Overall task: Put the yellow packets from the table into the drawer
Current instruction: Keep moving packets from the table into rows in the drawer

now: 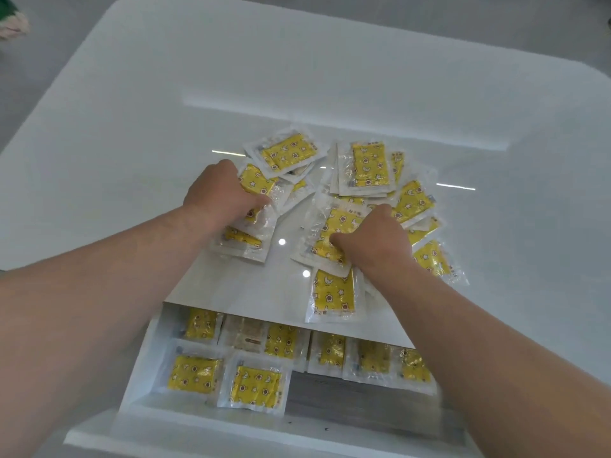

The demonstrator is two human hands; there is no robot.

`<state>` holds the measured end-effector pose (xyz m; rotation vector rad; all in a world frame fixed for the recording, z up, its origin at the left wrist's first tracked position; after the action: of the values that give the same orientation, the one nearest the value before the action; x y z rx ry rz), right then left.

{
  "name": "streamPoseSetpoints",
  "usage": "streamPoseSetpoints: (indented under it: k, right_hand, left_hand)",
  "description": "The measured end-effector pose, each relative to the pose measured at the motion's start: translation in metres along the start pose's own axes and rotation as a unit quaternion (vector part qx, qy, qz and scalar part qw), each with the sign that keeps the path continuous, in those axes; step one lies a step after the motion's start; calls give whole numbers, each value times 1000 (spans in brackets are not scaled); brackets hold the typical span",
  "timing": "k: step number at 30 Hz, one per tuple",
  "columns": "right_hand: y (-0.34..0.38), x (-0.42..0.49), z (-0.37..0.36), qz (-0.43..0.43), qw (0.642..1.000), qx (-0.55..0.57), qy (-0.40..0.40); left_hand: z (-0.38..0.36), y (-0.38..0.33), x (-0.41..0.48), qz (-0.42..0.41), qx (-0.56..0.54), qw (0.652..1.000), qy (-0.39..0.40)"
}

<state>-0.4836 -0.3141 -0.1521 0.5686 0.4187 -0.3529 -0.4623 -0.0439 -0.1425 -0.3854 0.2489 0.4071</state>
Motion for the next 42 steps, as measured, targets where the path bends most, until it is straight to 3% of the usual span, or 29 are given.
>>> streamPoseSetpoints:
  k: [4,7,12,21,25,32,38,42]
  right_hand:
    - [-12,1,2,-1,998,56,-3]
    - [-8,-2,8,39,999,-2,-17]
    - [10,-12,9,82,989,-108,-64]
    - [-3,0,-4,40,999,24,-24]
    - [0,8,10,50,991,119,22]
    - [23,74,75,47,974,219,-31]
    - [39,116,58,23,989,144,5]
    - [39,124,52,10,997,80,0]
  left_hand:
    - [9,8,1,7,-15,1000,-1]
    - [16,7,-1,-6,-1,1000,-2]
    - [21,21,1,23,-89,994,66]
    - [39,-36,47,4,-181,981,73]
    - [15,-60,74,-18,-137,987,77]
    - [1,-87,95,-74,9,995,68]
    - [3,-95,101,-119,59,989,65]
    - [4,-94,104,-120,14,990,68]
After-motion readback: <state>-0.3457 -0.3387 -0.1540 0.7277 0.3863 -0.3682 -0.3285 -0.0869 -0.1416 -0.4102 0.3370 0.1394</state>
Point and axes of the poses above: each hand's wrist, its own x-axis towards the middle knuckle, its own z-axis out of the back of the hand, y = z × x, the point moved 10 cm from there along x, towards the middle knuckle, and after that the axes turned 6 degrees about x, right-handed, at the moved point
